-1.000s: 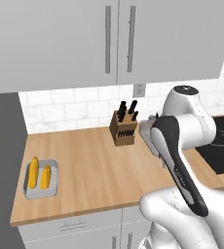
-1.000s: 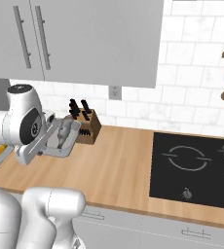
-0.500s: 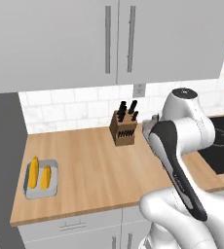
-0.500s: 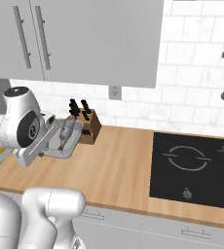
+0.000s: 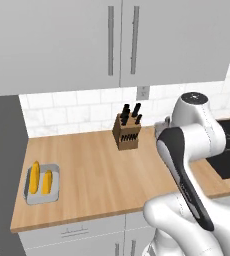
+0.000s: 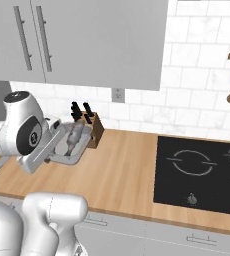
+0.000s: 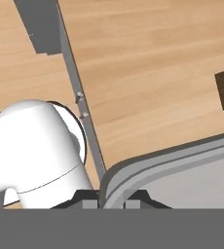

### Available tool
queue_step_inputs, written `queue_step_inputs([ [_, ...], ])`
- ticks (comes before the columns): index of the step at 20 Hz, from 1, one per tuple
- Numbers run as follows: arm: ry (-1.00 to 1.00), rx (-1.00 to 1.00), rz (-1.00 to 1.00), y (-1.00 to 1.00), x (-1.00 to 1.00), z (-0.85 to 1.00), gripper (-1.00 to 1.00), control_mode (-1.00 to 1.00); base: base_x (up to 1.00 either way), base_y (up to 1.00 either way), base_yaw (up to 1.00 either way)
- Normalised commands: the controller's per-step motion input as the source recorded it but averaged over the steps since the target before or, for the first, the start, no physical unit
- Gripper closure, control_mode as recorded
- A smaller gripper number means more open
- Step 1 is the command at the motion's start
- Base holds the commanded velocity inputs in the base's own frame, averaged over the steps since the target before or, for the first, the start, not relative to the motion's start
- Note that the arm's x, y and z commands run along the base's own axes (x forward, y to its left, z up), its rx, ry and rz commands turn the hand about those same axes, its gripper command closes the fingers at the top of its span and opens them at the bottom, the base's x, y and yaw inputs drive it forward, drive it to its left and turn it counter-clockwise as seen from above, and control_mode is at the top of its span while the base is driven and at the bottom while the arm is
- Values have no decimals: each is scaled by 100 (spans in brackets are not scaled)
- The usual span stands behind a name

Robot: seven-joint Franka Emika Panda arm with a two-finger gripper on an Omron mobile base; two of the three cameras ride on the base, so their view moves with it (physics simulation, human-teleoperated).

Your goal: Take the meat container that has the fish and place it on the second highest rack of the freezer. Then take the vegetable container that has the corns and place it on the highest rack of the freezer.

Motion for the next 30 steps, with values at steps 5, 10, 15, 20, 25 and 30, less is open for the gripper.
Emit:
queue_step_inputs([
  [5, 0, 0, 0, 0, -3, 0, 100, 100, -38, -1, 2],
  [10, 0, 0, 0, 0, 0, 0, 100, 100, -84, -21, 41],
  [15, 0, 0, 0, 0, 0, 0, 100, 100, -42, -59, 81],
  [20, 0, 0, 0, 0, 0, 0, 100, 100, -35, -44, 90],
  [25, 0, 0, 0, 0, 0, 0, 100, 100, -37, -45, 91],
  [30, 0, 0, 0, 0, 0, 0, 100, 100, -15, -32, 83],
])
